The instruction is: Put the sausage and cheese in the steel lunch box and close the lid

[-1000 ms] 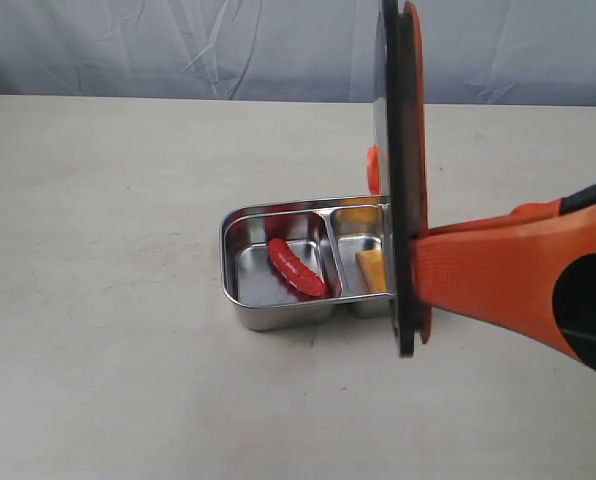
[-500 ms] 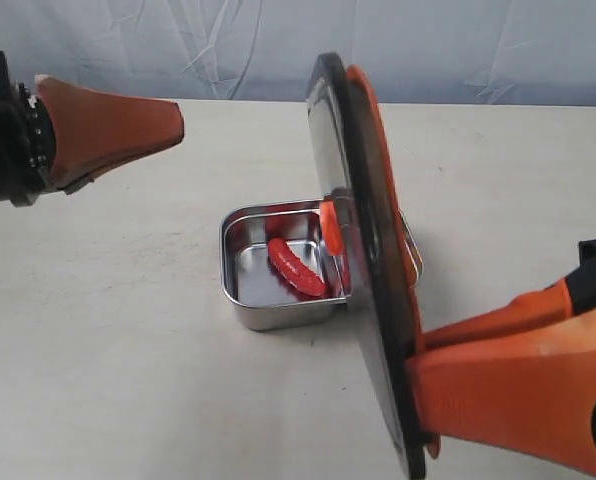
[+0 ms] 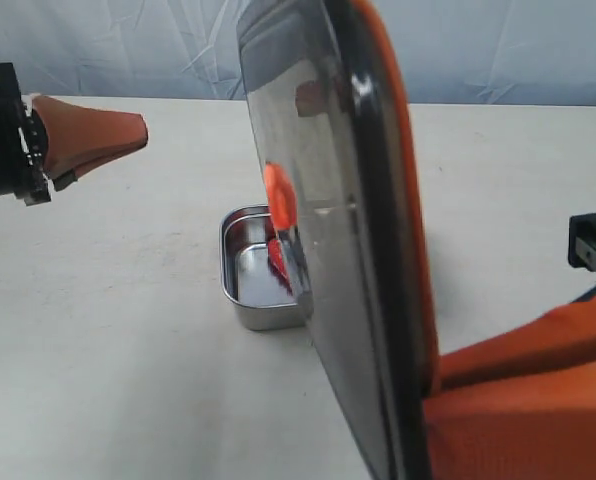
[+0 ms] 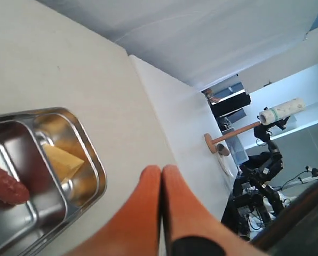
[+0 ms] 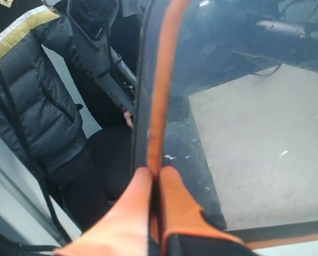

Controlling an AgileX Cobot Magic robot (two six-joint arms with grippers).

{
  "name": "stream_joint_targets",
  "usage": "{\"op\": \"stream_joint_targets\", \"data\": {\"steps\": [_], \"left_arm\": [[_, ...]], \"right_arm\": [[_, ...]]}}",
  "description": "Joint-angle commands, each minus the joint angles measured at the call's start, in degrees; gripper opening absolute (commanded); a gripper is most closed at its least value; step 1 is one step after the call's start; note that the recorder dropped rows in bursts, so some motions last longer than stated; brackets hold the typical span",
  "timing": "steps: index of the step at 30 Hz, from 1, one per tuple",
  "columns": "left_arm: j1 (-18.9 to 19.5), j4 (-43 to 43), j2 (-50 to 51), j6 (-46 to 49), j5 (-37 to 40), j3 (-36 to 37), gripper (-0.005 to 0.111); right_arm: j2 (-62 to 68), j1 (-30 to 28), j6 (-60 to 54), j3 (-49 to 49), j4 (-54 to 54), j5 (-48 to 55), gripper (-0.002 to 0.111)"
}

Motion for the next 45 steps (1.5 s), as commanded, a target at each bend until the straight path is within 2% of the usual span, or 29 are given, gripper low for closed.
{"op": "stream_joint_targets", "data": {"steps": [1, 4, 8, 13, 17, 20, 26, 29, 33, 39, 45], "left_arm": [[0.14, -0.15, 3.67, -2.06, 0.78, -0.23, 0.0], [0.14, -0.15, 4.09, -4.88, 0.78, -0.23, 0.0], [0.14, 0.74, 4.09, -3.47, 0.78, -0.23, 0.0], [-1.58, 1.85, 3.97, -0.17, 0.78, -0.23, 0.0], [-2.06, -0.15, 3.87, -1.2, 0.78, -0.23, 0.002], [-2.06, -0.15, 3.87, -2.17, 0.78, -0.73, 0.013], [-2.06, -0.15, 3.87, -1.9, 0.78, -1.78, 0.051], [-2.06, -0.15, 3.87, -1.77, 0.78, -2.1, 0.061], [-2.1, 8.0, 3.87, 5.43, 0.78, -4.73, 0.061], [-2.2, 9.59, 1.48, 15.56, 0.78, -4.64, 0.049], [-6.28, 14.03, -6.1, 21.79, 0.78, -4.41, 0.045]], "right_arm": [[0.86, -0.24, -1.39, -0.41, 1.4, -3.78, -0.001], [3.59, -0.24, -2.65, -0.41, 1.41, -4.72, -0.001], [8.25, -0.24, -5.41, -0.41, 0.88, -4.83, -0.001], [12.8, -0.24, -7.1, -0.41, -4.12, -5.06, -0.001], [13.95, -0.24, -7.1, -0.41, -8.38, -5.06, -0.001], [13.84, -0.24, -6.98, -0.41, -8.42, -4.7, -0.001], [13.84, -0.24, -7.26, -0.41, -7.21, -4.18, -0.001], [13.84, -0.24, -7.26, -0.41, -7.21, -4.03, -0.001], [13.84, -0.24, -7.26, -0.41, -4.13, -3.09, -0.001], [13.72, -0.24, -7.4, -3.03, -2.89, -0.67, -0.001], [13.34, -0.24, -7.4, -7.92, -2.86, -0.68, -0.001]]}}
